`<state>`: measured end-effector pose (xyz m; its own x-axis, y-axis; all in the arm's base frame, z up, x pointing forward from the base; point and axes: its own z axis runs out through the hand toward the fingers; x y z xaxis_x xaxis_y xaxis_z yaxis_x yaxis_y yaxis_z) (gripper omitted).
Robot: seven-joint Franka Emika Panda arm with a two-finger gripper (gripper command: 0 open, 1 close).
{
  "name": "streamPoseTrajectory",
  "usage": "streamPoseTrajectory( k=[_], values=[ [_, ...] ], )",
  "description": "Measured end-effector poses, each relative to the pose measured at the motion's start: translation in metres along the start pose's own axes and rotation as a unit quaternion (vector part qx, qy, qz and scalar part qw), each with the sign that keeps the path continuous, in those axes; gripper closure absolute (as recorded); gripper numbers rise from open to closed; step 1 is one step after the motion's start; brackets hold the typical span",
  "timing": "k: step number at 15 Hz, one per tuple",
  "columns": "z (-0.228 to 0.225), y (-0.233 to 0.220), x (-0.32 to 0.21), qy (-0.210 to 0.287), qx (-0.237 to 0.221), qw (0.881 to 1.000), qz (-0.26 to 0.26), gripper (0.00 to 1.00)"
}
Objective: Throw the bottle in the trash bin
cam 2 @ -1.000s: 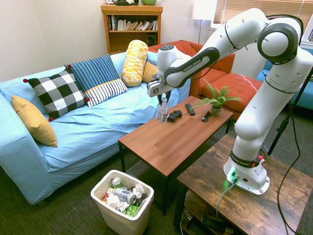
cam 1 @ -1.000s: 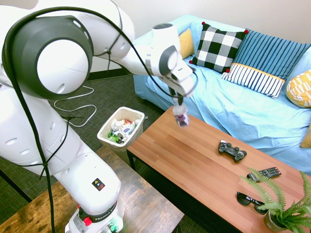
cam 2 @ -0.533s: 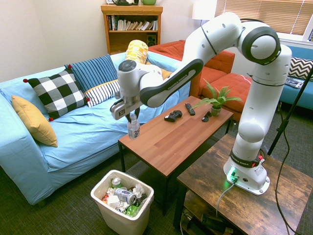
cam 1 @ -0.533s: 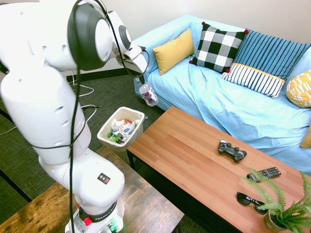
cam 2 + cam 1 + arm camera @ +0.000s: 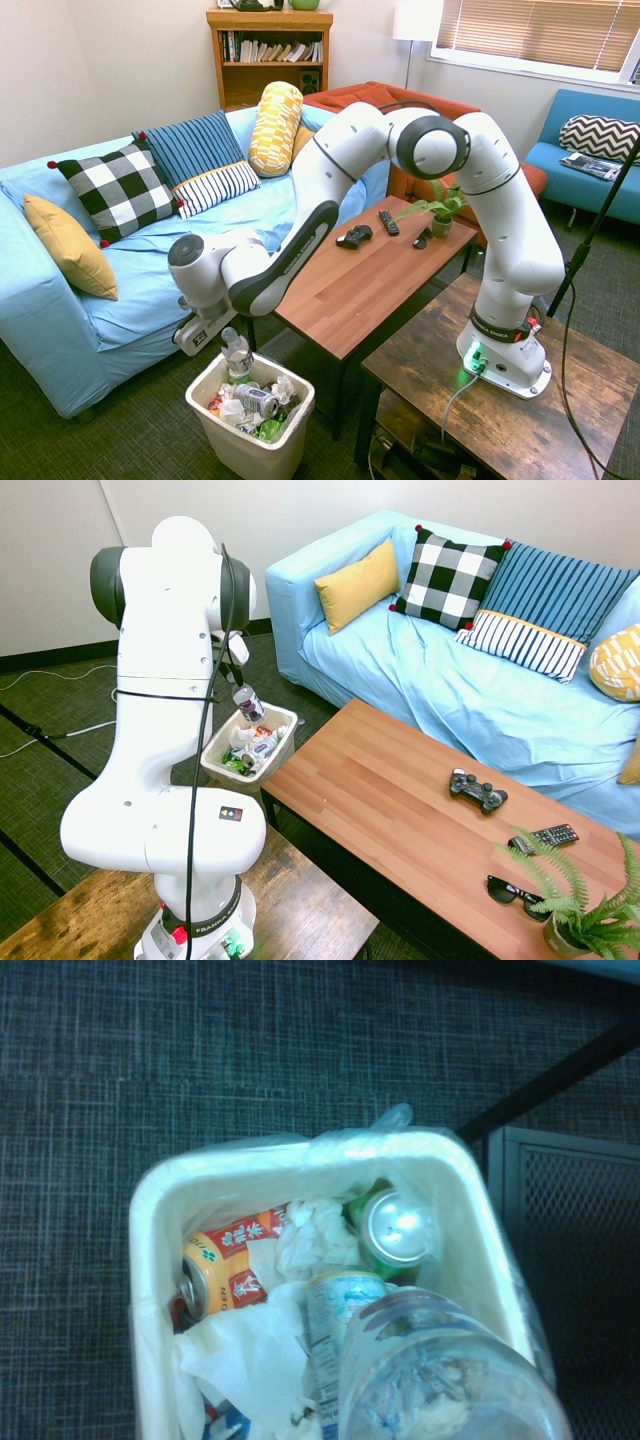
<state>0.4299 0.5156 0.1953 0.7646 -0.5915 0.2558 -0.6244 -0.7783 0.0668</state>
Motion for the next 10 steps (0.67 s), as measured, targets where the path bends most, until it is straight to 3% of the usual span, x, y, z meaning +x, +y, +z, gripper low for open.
streamPoseTrajectory(
  k=[1, 10],
  values=[
    [0.010, -0.007, -0.002, 0.002, -0.002, 1.000, -0.003, 0.00],
    [0.028, -0.018, 0.008, 0.020, -0.012, 1.000, -0.006, 0.00]
  ],
)
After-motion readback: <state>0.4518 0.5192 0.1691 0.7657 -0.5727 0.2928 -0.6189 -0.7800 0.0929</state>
